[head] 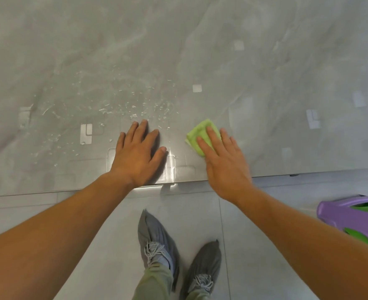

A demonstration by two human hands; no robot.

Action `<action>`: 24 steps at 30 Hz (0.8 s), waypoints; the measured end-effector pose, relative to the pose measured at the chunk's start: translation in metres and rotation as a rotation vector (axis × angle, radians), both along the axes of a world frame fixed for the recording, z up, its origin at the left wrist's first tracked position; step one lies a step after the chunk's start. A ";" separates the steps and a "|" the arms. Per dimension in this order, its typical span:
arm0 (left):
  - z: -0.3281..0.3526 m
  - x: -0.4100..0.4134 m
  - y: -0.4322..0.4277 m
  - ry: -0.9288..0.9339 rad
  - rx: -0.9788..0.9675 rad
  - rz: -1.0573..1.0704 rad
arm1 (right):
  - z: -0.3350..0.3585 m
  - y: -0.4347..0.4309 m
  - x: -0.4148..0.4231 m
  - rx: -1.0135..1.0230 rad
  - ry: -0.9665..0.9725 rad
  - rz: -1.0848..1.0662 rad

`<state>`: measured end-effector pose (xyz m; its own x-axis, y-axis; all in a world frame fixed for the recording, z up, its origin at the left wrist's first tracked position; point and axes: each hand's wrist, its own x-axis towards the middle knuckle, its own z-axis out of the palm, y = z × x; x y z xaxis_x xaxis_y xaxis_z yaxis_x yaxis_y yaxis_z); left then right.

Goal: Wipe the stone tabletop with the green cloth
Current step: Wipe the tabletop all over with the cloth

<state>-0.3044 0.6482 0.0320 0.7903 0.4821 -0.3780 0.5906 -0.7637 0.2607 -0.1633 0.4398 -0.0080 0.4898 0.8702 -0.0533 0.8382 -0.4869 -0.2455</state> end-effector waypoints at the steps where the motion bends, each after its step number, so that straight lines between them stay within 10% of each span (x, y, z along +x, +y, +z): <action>1: 0.003 0.001 0.001 0.002 -0.005 0.001 | 0.000 -0.004 0.011 0.003 -0.013 0.031; 7: 0.021 0.009 0.016 0.043 -0.003 -0.047 | 0.011 0.033 0.051 -0.031 0.073 -0.524; 14: 0.036 0.022 0.055 -0.107 -0.007 -0.001 | 0.010 0.083 0.018 -0.056 0.034 0.040; 24: 0.020 0.107 0.186 -0.070 0.036 -0.037 | 0.012 0.204 0.109 -0.066 0.065 -0.351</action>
<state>-0.1978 0.8342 0.0522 0.8320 0.4642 -0.3038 0.5427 -0.7946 0.2722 -0.0542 0.6436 0.0045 0.7517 0.6434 -0.1449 0.6009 -0.7587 -0.2515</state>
